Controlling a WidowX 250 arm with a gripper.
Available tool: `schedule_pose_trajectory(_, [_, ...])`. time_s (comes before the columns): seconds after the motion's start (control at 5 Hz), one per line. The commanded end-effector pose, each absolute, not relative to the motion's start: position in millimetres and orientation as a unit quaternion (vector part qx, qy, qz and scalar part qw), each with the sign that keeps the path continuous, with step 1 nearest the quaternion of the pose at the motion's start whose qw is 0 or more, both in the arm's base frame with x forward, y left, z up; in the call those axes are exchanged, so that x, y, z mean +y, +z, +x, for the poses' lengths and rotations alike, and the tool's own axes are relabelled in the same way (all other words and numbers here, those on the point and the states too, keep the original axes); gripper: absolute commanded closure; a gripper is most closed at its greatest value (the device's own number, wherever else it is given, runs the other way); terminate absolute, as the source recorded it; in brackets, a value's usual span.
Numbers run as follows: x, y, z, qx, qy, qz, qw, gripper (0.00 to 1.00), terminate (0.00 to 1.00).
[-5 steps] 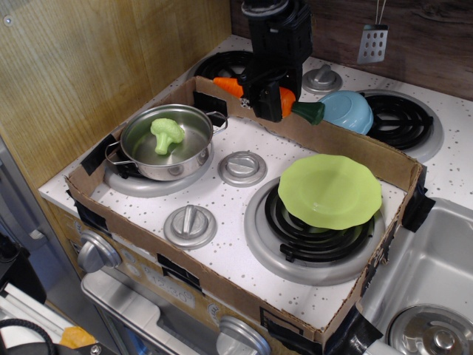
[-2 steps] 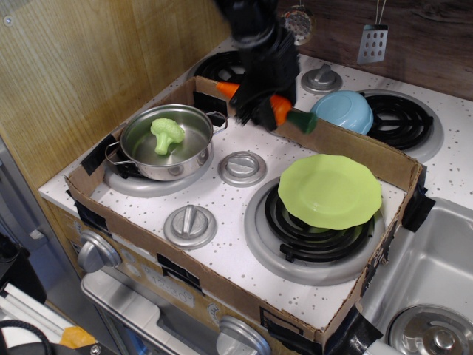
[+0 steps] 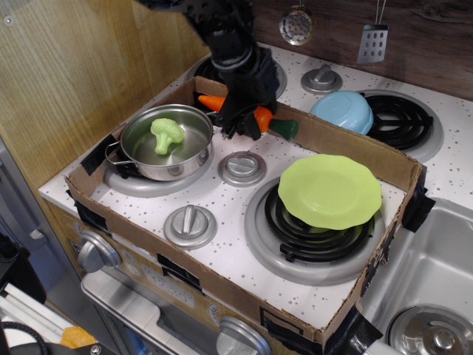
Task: Take carrot off plate
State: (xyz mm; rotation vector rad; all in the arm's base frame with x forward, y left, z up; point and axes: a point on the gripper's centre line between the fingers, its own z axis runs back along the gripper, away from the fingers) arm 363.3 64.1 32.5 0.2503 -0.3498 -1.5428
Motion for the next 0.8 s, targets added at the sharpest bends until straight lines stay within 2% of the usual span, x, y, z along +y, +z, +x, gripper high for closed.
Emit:
schedule_pose_trajectory(0.0, [64.9, 47.6, 361.9, -0.146, -0.682, 0.138, 0.703, 0.00, 0.00])
schedule_pose_trajectory(0.6, [44.0, 98.1, 364.6, -0.090, -0.675, 0.155, 0.715, 0.00, 0.00])
